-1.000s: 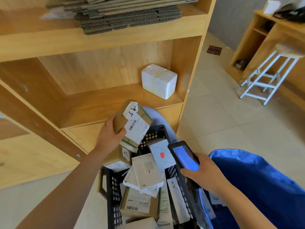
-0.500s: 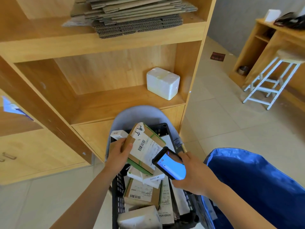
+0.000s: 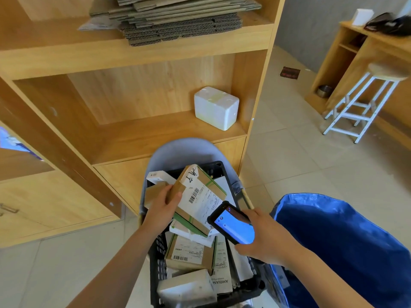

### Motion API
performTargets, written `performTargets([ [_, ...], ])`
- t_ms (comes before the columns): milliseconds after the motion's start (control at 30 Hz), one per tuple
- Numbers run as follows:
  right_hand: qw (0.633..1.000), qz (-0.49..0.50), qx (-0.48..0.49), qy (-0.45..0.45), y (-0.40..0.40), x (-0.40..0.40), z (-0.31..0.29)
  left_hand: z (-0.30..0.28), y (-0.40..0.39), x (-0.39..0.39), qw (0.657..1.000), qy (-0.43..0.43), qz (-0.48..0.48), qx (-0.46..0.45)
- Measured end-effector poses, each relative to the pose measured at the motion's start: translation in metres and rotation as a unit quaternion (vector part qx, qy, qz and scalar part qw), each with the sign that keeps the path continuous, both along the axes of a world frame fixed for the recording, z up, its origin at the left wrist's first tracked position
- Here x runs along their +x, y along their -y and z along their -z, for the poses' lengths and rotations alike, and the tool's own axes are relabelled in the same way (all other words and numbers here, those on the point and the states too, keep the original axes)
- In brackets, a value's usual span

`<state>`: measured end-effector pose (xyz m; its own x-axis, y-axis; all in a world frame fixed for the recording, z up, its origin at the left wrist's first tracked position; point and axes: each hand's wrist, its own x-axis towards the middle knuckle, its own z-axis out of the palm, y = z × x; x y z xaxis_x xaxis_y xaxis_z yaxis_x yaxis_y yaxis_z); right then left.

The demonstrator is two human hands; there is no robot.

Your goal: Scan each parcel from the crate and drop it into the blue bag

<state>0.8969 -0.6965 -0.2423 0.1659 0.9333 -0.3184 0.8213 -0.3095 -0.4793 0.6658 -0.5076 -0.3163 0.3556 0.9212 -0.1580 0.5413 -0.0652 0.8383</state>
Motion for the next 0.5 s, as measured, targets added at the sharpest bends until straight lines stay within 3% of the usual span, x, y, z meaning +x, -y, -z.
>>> performTargets([
  [133, 0.998, 0.057, -0.006, -0.026, 0.017, 0.008, 0.009, 0.001, 0.004, 0.007, 1.0, -0.02, 0.013, 0.009],
  [267, 0.992, 0.119, -0.019, -0.042, 0.041, 0.032, 0.019, -0.008, 0.016, 0.03, 0.997, 0.013, 0.027, -0.067],
  [500, 0.964, 0.256, -0.049, -0.054, 0.106, 0.106, 0.044, -0.016, 0.051, 0.116, 0.991, 0.004, 0.095, -0.098],
])
